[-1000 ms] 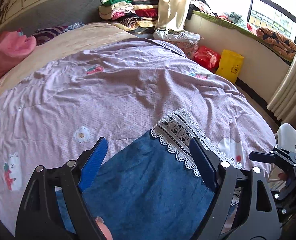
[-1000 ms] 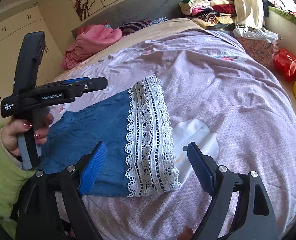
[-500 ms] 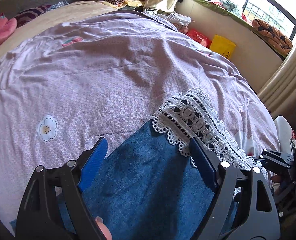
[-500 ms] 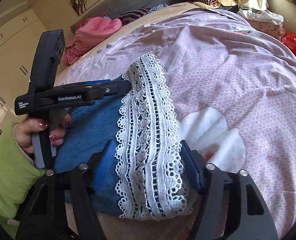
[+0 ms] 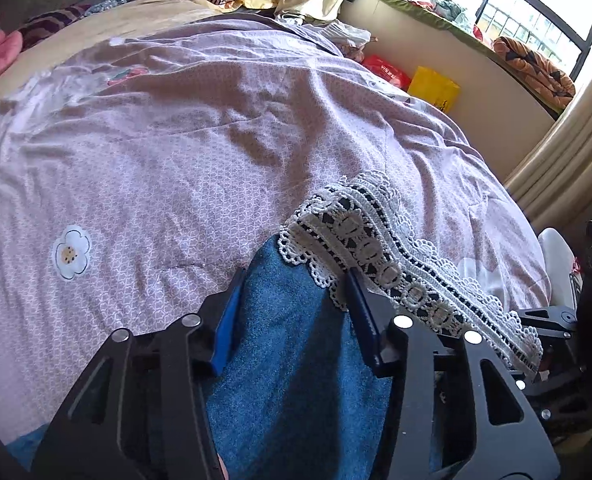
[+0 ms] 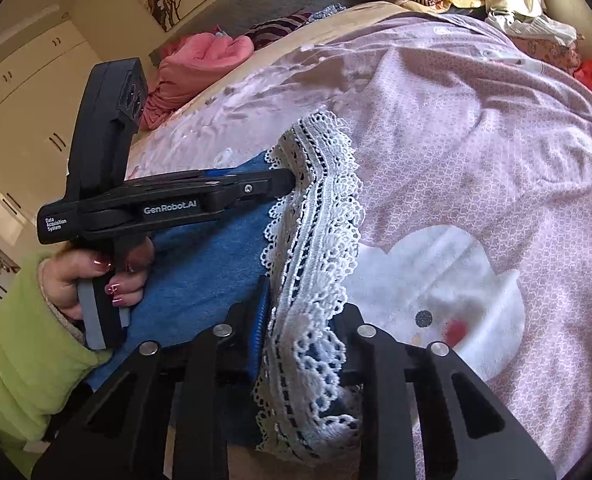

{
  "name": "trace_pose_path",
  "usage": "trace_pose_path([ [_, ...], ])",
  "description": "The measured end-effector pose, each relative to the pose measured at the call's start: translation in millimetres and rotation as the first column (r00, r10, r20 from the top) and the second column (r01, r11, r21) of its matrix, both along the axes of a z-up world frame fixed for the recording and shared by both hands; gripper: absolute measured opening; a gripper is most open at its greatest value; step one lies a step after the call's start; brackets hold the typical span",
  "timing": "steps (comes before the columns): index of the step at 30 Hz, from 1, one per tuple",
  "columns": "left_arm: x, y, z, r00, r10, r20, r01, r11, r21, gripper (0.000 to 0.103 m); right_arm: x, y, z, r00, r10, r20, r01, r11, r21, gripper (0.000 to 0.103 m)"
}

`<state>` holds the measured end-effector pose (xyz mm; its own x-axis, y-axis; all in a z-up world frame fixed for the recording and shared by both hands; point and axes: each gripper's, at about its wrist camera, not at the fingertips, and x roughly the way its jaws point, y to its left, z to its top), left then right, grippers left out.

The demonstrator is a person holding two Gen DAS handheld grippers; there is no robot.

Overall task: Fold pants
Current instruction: 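Lift the lace hem with both grippers and fold it over onto the waistband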

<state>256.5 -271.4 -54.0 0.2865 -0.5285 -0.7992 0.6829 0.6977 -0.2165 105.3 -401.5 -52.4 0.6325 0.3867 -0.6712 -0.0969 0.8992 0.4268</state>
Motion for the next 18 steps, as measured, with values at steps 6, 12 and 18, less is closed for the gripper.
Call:
trace_pose_path([
  [6,-2.2,14.0,12.8,1.0,0.021,0.0,-0.021,0.999,-0.043,0.024,-10.4,27.0,28.3,0.996,0.047,0.079,-0.043,0.998,-0.051,0.016],
  [12,-13.0,47.2,35.1,0.998,0.056,0.011,-0.054,0.994,-0.097,0.024,-17.5,79.3,53.9,0.981,0.157,0.118,-0.14,0.98,-0.143,0.015],
  [18,-29.9,116.3,53.9,0.99,0.139,-0.01,-0.139,0.977,-0.164,0.022,-21.3,135.6,59.9,0.956,0.267,0.126,-0.24,0.951,-0.193,0.015],
])
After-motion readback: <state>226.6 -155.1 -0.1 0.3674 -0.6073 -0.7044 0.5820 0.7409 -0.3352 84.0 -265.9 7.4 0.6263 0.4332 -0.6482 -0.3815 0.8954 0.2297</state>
